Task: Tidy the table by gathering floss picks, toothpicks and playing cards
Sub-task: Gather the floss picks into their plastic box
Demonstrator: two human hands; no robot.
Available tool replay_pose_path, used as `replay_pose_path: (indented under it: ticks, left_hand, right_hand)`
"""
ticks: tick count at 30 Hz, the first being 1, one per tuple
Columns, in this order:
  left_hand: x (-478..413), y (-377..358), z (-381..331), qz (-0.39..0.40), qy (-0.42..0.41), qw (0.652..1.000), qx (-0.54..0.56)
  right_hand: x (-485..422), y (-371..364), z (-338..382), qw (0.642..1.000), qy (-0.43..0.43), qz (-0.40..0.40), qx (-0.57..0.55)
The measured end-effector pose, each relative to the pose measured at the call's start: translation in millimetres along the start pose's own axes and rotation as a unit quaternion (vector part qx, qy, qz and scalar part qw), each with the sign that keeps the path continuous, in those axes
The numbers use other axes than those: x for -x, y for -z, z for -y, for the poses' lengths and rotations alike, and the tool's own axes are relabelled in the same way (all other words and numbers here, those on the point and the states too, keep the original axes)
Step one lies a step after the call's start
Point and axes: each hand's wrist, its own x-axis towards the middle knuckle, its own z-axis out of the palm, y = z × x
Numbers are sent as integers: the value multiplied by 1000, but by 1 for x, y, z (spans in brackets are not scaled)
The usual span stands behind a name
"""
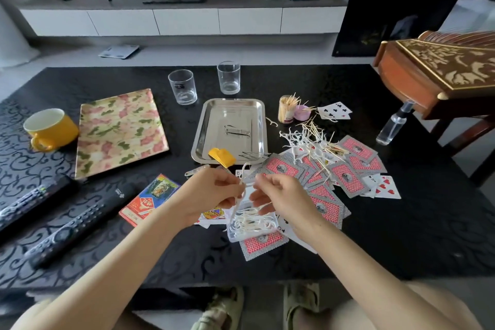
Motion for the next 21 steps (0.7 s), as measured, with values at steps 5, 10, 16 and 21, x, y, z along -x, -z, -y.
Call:
replay_pose_path:
  ticks: [5,10,16,21]
  left_hand:
    - [-1,-6,2,27,4,999,27]
    - [-2,-6,7,44,18,997,61]
    - [-4,-16,11,22,-24,999,-25]
    - [-11,-19,16,8,-72,981,-182]
  right_hand:
    - [-3,2,-1,984,-99,13,-146]
    - [-4,15,-1,964,-112,-4,-243]
    - [-7,36,-5,968,-118,-57,-214]
    - [-5,48,-8,979,-98,-102,-144]
